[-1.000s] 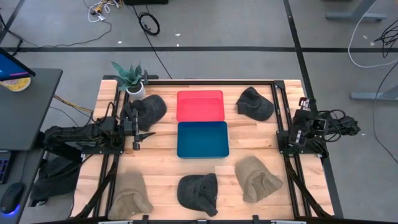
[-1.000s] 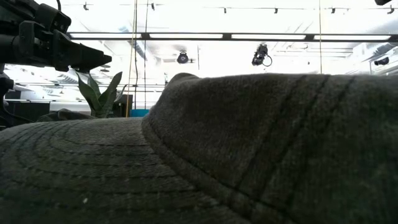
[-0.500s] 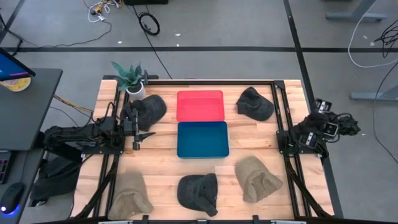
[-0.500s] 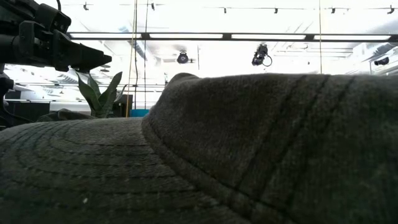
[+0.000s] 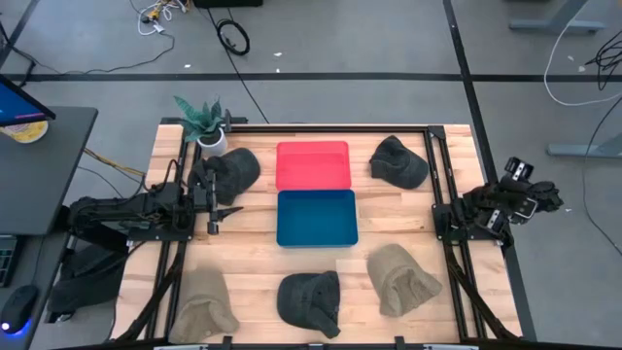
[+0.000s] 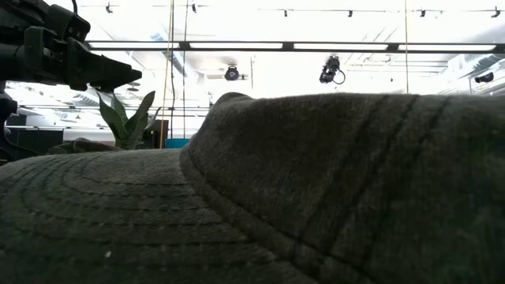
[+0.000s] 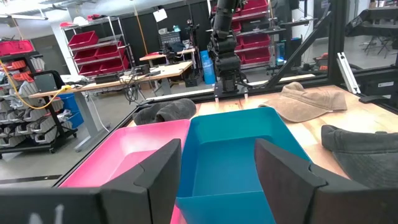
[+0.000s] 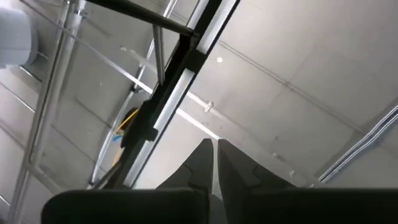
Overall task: Pick & Place hat
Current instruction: Put the top right black cap into the blue bin
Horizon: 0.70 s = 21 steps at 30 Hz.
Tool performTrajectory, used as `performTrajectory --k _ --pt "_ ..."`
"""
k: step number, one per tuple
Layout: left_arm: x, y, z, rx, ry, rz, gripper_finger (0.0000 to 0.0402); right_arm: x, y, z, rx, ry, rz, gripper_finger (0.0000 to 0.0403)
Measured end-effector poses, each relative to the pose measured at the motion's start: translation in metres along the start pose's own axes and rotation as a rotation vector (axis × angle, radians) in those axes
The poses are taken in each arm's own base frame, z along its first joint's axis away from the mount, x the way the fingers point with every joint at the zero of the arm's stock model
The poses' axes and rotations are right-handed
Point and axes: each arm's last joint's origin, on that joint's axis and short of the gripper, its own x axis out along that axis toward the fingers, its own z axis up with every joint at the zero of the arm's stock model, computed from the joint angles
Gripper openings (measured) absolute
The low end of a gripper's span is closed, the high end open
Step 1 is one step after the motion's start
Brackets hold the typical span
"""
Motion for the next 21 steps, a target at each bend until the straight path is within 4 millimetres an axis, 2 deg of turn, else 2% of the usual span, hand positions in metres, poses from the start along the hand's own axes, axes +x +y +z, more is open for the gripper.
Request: performTrajectory --k 3,8,15,18,21 --pt "0.0 0.0 0.0 0.0 0.0 0.0 0.0206 0.005 -0.005 0.001 -0.027 0.012 -0.043 0.0027" --pt "0.0 0.0 0.0 0.0 0.0 0.0 0.0206 0.019 -0.022 0.001 0.122 0.125 -0.273 0.0027" --pt "0.0 0.0 0.0 0.0 -0.001 0.0 0.0206 0.028 -0.039 -0.002 0.156 0.32 -0.585 0.0027" --pt "0.0 0.0 0.0 0.0 0.0 0.0 0.0206 0.037 -0.043 -0.004 0.118 0.392 -0.589 0.0027" --pt "0.0 0.0 0.0 0.0 0.0 0.0 0.0206 0.056 -0.047 -0.011 0.053 0.547 -0.467 0.0027"
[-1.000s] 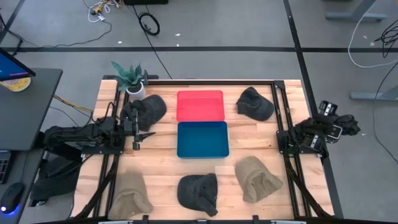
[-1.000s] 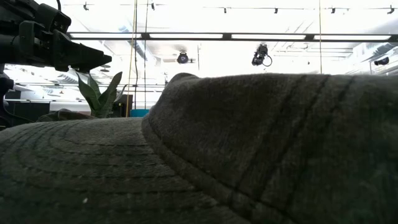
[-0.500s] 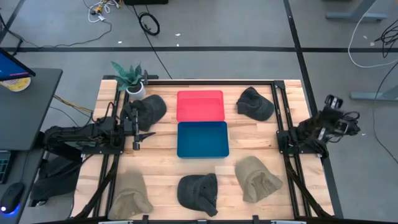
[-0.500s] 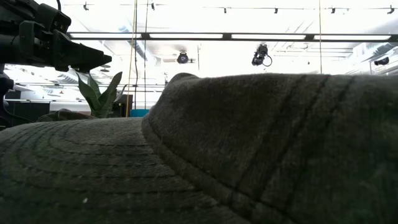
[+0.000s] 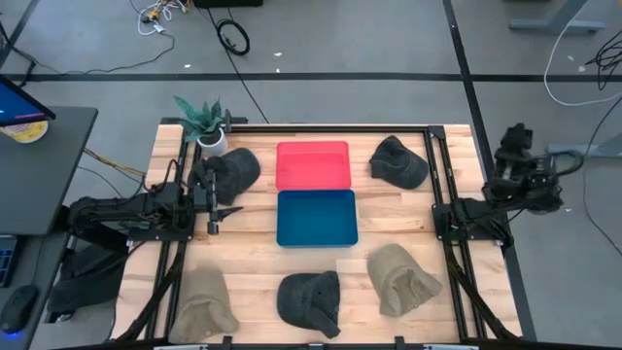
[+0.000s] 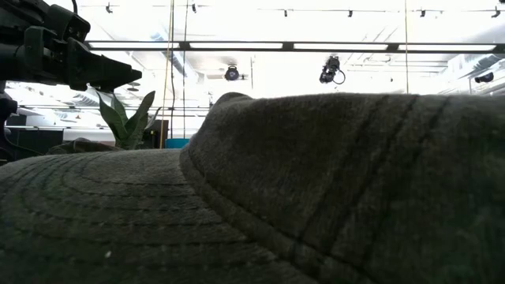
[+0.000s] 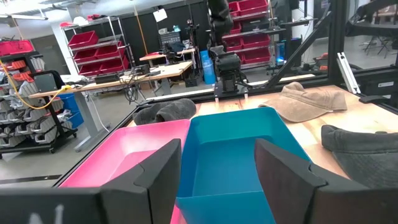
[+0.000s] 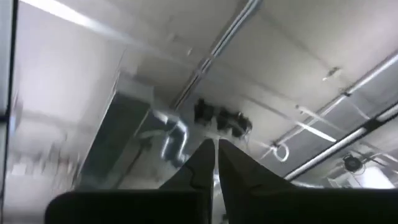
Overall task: Pick & Place hat
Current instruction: Put the top right black cap into the blue bin
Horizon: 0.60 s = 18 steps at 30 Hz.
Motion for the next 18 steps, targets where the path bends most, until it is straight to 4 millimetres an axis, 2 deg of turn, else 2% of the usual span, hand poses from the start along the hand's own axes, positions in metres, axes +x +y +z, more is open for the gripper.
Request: performTrajectory --k 4,7,9,13,18 --pt "0.0 0.0 0.0 0.0 0.0 0.0 0.0206 0.037 0.006 0.008 -0.158 0.316 0.082 0.0027" --pt "0.0 0.0 0.0 0.0 0.0 0.0 0.0206 0.06 0.007 0.01 -0.201 0.588 -0.068 0.0027" --pt "0.0 0.0 0.0 0.0 0.0 -0.001 0.0206 0.069 0.009 0.008 -0.181 0.703 -0.199 0.0027" --pt "0.0 0.0 0.0 0.0 0.0 0.0 0.0206 0.082 0.015 0.005 -0.089 0.736 -0.358 0.0027" --pt "0.0 0.0 0.0 0.0 0.0 0.0 0.0206 0.088 0.027 -0.007 -0.169 0.761 -0.324 0.0027"
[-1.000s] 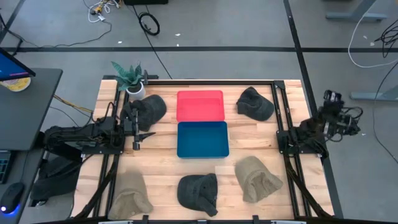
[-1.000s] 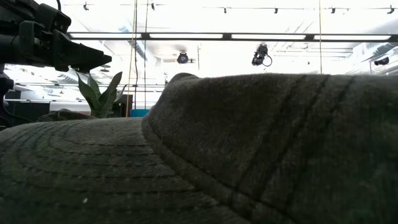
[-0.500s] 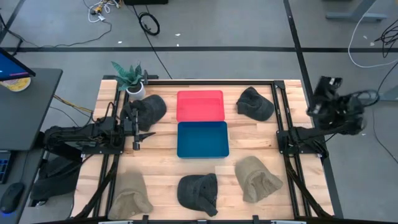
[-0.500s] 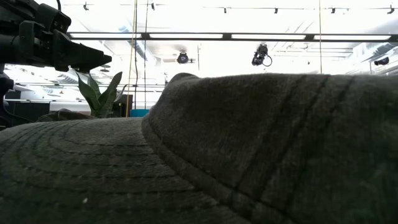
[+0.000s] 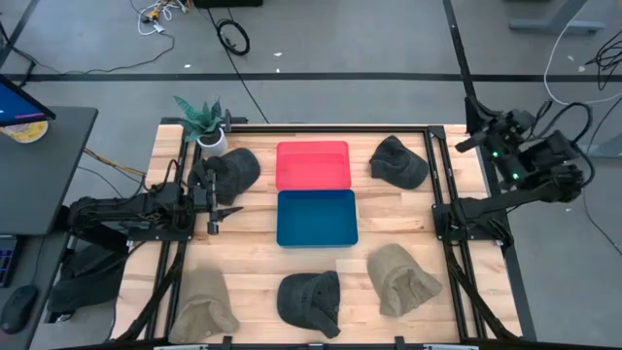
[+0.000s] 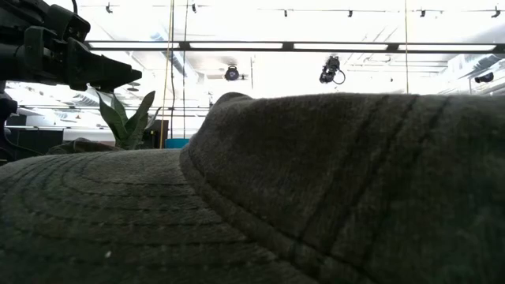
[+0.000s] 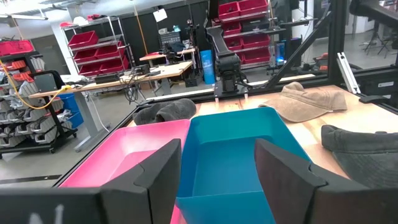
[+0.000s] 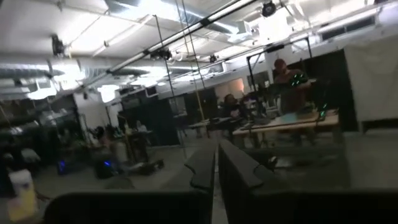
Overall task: Pick & Place hat
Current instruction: Put the top right black cap into the blue bin
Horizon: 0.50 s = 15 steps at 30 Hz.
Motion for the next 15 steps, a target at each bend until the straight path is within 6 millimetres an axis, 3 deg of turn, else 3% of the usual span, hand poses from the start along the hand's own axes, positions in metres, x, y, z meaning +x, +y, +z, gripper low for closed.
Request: performTrajectory --k 4,10,15 --pt "0.0 0.0 0.0 0.0 0.0 -0.001 0.0206 0.007 0.012 0.001 -0.078 0.046 -0.068 0.0027" --pt "0.0 0.0 0.0 0.0 0.0 -0.001 0.0206 0.022 0.03 0.01 -0.205 0.246 -0.446 0.0027" --pt "0.0 0.0 0.0 0.0 0.0 0.0 0.0206 0.031 0.051 0.007 -0.213 0.254 -0.435 0.0027"
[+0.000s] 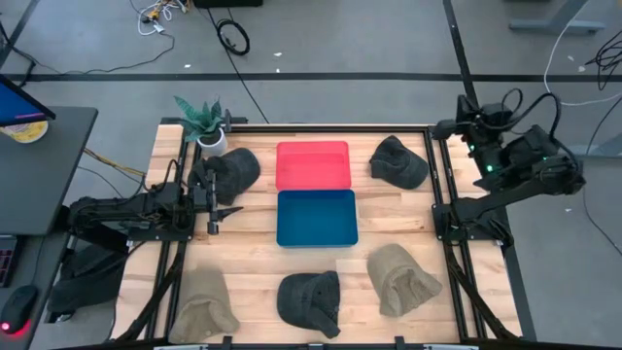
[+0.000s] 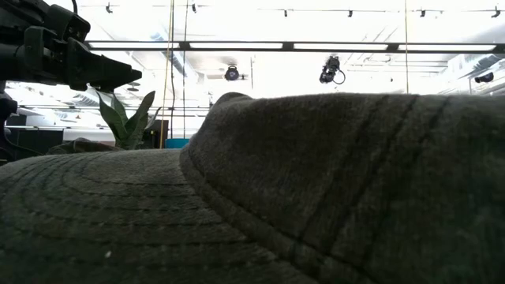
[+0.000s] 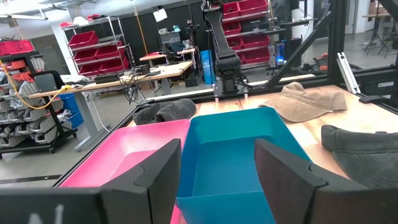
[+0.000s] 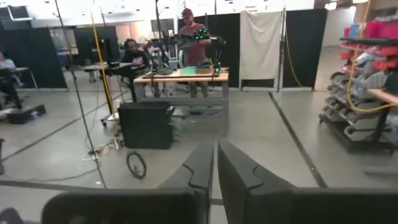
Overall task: Pick & Place hat
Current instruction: Put the top right black cap into the blue bin
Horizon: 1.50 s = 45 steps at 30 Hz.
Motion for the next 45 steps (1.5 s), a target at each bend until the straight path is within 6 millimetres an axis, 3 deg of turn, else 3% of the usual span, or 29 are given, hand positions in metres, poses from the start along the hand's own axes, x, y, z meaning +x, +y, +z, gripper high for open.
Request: performTrajectory --k 6,21,45 --pt "0.0 0.0 0.0 0.0 0.0 0.0 0.0206 -0.004 0.014 0.004 0.055 0.003 0.035 0.0027" --pt "0.0 0.0 0.0 0.0 0.0 0.0 0.0206 -0.007 0.02 0.006 0.021 -0.032 0.093 0.0027" --pt "0.0 0.0 0.0 0.0 0.0 0.0 0.0206 -0.019 0.068 -0.002 0.058 -0.38 0.677 0.0027"
